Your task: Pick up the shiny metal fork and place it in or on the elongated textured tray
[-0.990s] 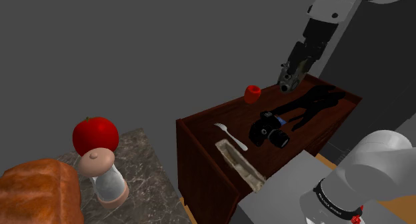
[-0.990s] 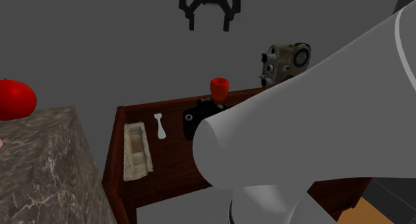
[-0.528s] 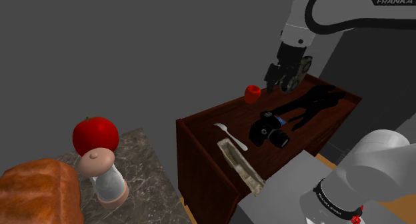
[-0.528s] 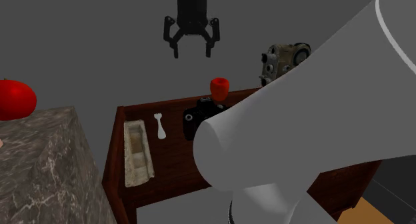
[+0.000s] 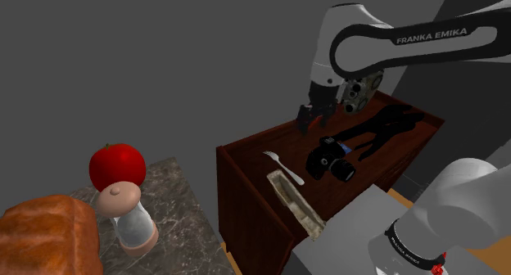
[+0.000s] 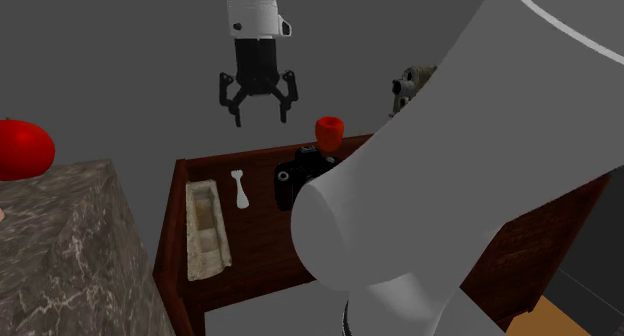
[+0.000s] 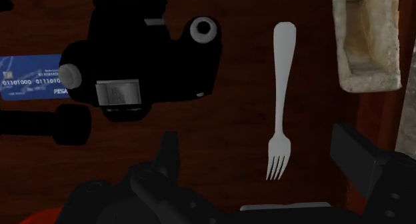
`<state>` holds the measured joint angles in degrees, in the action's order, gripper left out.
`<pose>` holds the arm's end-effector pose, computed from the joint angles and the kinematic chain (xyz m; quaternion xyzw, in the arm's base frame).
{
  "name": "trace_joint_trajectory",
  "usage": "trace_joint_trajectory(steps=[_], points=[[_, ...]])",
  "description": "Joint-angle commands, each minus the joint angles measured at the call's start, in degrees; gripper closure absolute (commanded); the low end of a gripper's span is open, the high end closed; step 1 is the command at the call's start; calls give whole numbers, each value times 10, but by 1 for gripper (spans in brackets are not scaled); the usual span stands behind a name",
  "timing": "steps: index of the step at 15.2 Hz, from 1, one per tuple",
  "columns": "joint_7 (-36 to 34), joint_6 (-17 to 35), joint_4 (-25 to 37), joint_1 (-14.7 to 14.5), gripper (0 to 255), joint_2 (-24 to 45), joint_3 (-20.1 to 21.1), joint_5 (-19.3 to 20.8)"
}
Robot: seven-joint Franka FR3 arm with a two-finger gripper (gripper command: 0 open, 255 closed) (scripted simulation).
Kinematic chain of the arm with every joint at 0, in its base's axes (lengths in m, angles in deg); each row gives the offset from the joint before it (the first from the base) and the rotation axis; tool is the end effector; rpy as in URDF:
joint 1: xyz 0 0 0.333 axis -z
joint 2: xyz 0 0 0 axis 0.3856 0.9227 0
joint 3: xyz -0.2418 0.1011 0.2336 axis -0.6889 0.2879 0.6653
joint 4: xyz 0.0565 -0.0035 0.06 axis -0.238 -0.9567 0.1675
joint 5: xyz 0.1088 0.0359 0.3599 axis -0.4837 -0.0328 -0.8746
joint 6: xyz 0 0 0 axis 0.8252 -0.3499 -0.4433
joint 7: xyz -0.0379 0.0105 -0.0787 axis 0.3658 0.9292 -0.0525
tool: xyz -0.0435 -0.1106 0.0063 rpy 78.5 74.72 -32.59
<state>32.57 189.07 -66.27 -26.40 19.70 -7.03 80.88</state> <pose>0.3486 0.0709 0.4881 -0.9989 0.0163 0.0412 0.0135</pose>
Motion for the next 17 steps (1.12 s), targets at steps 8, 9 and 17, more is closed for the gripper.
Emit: trace_joint_trajectory(steps=[8, 9, 17], points=[[-42, 137, 0, -23, 0, 170, 50, -7], [-47, 148, 4, -25, 0, 187, 54, -6], [-49, 214, -29, -26, 0, 220, 58, -5]])
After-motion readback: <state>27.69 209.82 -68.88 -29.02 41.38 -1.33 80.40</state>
